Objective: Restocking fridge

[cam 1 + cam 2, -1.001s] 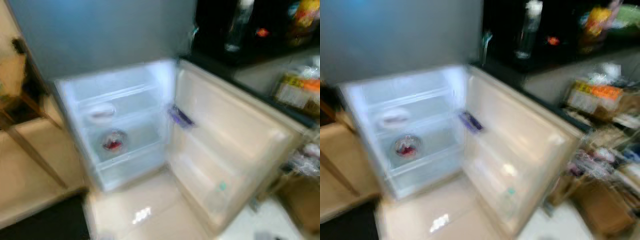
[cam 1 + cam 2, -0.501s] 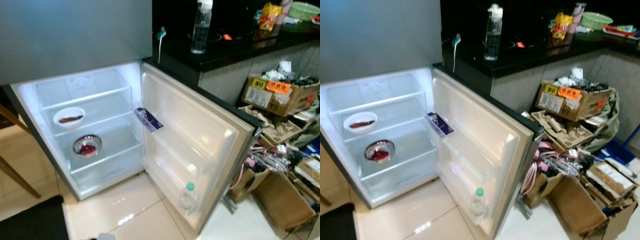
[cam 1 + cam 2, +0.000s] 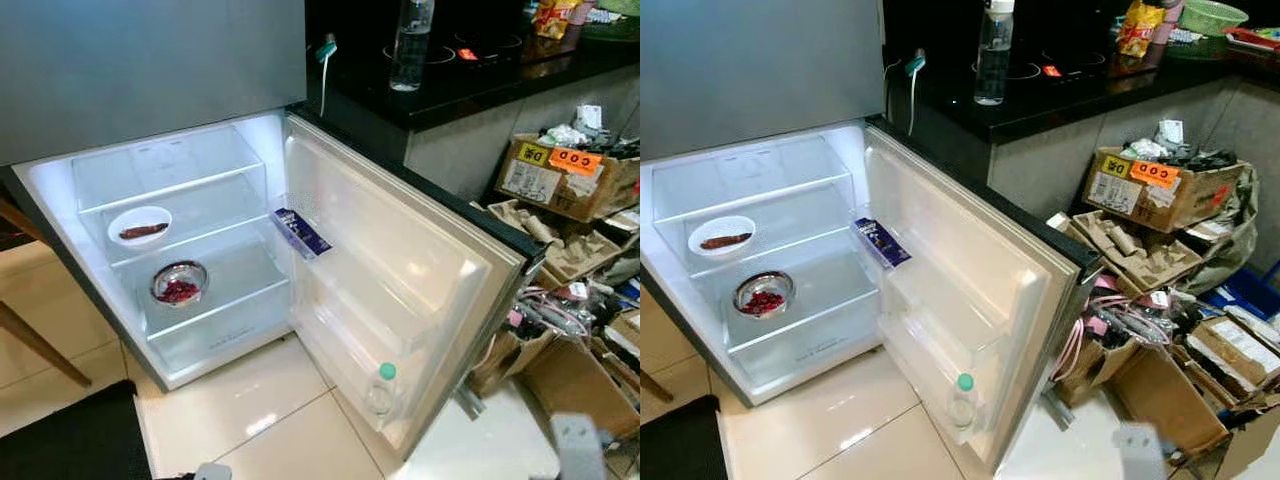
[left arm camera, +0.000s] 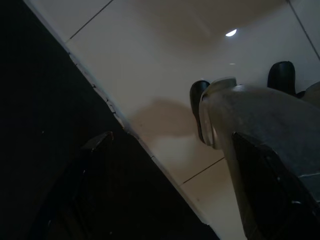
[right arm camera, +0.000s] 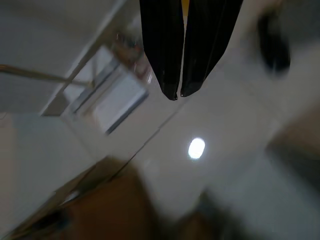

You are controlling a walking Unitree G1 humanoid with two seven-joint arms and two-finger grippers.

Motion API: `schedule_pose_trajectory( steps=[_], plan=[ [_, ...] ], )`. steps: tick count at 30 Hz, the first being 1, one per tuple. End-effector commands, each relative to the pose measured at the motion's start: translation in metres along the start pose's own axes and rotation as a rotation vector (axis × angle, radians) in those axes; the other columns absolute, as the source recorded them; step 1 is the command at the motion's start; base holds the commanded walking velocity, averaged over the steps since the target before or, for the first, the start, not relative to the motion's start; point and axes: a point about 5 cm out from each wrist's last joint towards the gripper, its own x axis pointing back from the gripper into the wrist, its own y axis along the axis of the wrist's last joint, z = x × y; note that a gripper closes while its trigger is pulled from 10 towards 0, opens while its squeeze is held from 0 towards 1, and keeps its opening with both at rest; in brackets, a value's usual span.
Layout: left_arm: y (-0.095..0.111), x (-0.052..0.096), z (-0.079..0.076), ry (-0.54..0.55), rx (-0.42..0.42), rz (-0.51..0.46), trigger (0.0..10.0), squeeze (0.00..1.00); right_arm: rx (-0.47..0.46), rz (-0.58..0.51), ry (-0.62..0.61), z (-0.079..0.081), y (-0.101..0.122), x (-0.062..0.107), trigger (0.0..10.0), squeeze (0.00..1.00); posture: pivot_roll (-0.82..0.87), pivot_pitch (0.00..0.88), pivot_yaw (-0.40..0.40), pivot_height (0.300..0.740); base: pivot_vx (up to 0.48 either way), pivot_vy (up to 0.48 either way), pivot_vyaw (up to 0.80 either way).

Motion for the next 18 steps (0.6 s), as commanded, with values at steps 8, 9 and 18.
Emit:
schedule_pose_trajectory(
  steps=[8, 9, 18],
  plan=[
    [-0.011, 0.001, -0.008, -0.023, 0.016, 0.037, 10.0, 0.00, -0.330, -0.317, 0.101, -0.013, 0.083, -0.002, 10.0, 0.00, -0.08, 0.011, -0.024, 0.740, 0.000, 0.000, 0.00],
    [-0.011, 0.001, -0.008, -0.024, 0.017, 0.037, 10.0, 0.00, -0.338, -0.378, 0.194, -0.007, 0.098, 0.000, 10.0, 0.00, -0.08, 0.011, -0.024, 0.740, 0.000, 0.000, 0.00],
    [-0.012, 0.001, -0.008, -0.031, 0.016, 0.039, 10.0, 0.00, -0.323, -0.558, 0.559, 0.016, 0.134, 0.012, 10.0, 0.00, -0.08, 0.014, -0.025, 0.740, 0.000, 0.000, 0.00]
  ],
)
